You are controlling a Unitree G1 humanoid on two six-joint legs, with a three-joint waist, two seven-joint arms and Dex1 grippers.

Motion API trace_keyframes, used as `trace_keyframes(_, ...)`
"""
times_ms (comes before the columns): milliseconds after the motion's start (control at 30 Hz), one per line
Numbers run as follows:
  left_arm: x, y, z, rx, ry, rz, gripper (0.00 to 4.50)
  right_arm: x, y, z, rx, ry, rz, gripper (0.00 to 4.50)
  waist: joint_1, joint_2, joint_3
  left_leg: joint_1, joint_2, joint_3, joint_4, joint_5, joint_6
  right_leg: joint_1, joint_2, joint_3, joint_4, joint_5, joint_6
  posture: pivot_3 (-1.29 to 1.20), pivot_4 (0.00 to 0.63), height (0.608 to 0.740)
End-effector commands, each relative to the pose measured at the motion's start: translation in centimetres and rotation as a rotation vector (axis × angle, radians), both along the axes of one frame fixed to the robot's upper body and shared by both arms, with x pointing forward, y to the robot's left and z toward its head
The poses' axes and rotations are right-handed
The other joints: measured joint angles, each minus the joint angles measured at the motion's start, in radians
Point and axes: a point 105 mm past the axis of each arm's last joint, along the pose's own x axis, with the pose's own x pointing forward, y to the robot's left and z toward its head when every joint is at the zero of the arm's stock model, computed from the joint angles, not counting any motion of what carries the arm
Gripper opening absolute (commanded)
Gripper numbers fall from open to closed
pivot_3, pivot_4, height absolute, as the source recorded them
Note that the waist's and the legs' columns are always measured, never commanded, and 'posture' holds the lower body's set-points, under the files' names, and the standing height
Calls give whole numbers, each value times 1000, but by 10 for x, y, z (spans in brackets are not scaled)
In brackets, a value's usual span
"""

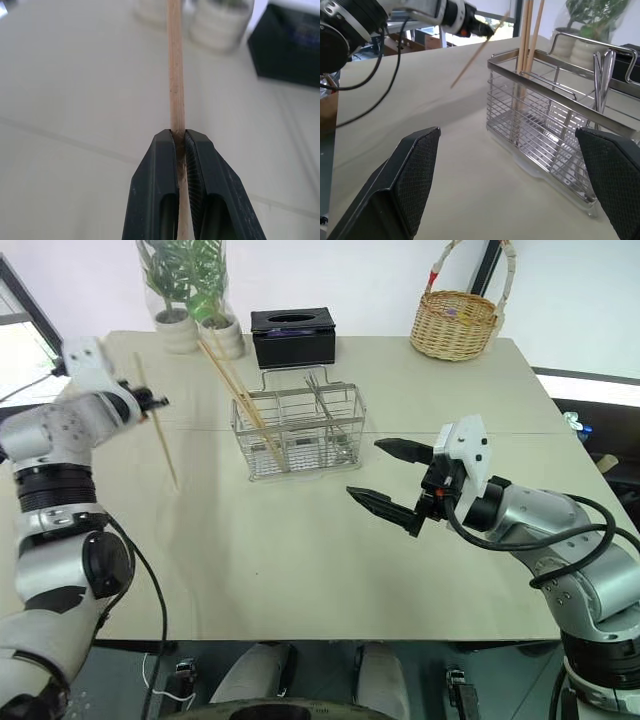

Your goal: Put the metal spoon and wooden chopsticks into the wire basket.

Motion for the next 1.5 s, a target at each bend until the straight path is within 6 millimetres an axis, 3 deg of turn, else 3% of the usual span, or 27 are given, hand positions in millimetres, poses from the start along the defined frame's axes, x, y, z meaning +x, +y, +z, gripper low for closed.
trace_keyframes(33,-18,-3,81,30,-332,-20,38,1,-1,10,-9,-44,3,4500,0,-1,0,0,0,0,0,0,0,0,0,0,0,0,0,0,150,650)
trace_keyframes(167,-40,-44,149,-30,-658,-211,38,2,-1,10,-7,-41,-2,4500,1,-1,0,0,0,-1,0,0,0,1,0,-1,-1,0,0,0,150,650)
trace_keyframes(267,-46,-80,171,-146,-735,-382,38,1,-2,10,-7,-43,-12,4500,-1,-1,0,0,0,-1,1,0,1,2,0,-1,-1,0,0,0,150,650)
trace_keyframes(333,-47,-108,173,-164,-740,-501,38,1,-2,11,-3,-45,-21,4500,-3,0,0,1,0,-1,0,1,1,2,0,-1,-1,0,0,0,150,650)
trace_keyframes(433,-43,-142,156,-97,-692,-615,38,-2,-2,10,-1,-48,-36,4500,-6,2,0,1,0,0,0,1,2,2,1,-1,0,0,0,0,150,650)
trace_keyframes(567,-31,-165,122,-55,-607,-681,38,-5,-4,11,11,-55,-75,4500,-6,4,0,2,1,1,0,1,2,1,1,-1,1,0,0,0,150,650)
trace_keyframes(1000,-10,-182,52,37,-500,-679,38,-11,-13,9,26,-47,-147,4500,-2,4,1,1,0,0,0,1,3,2,1,-1,-1,0,0,0,150,650)
trace_keyframes(1133,-9,-187,31,35,-464,-682,1815,-8,-15,10,26,-45,-158,4500,-2,4,1,1,0,0,0,1,3,2,1,-1,-1,0,0,0,150,650)
trace_keyframes(1167,-9,-187,31,25,-464,-682,2144,-7,-15,10,26,-45,-159,4500,-2,4,1,1,0,0,0,1,3,2,1,-1,-1,0,0,0,150,650)
trace_keyframes(1300,-14,-181,39,24,-487,-665,4184,-4,-17,11,23,-46,-161,4500,-3,4,1,1,0,0,0,1,3,2,1,-1,-1,0,0,0,150,650)
trace_keyframes(1333,-15,-179,42,24,-492,-662,4455,-3,-17,11,20,-47,-161,4500,-3,4,1,1,0,0,0,1,3,2,1,-1,-1,0,0,0,150,650)
trace_keyframes(1500,-28,-153,59,107,-509,-659,4455,8,-29,11,-16,-62,-185,4500,-6,4,1,1,0,0,0,1,3,1,1,-1,-1,0,0,0,150,650)
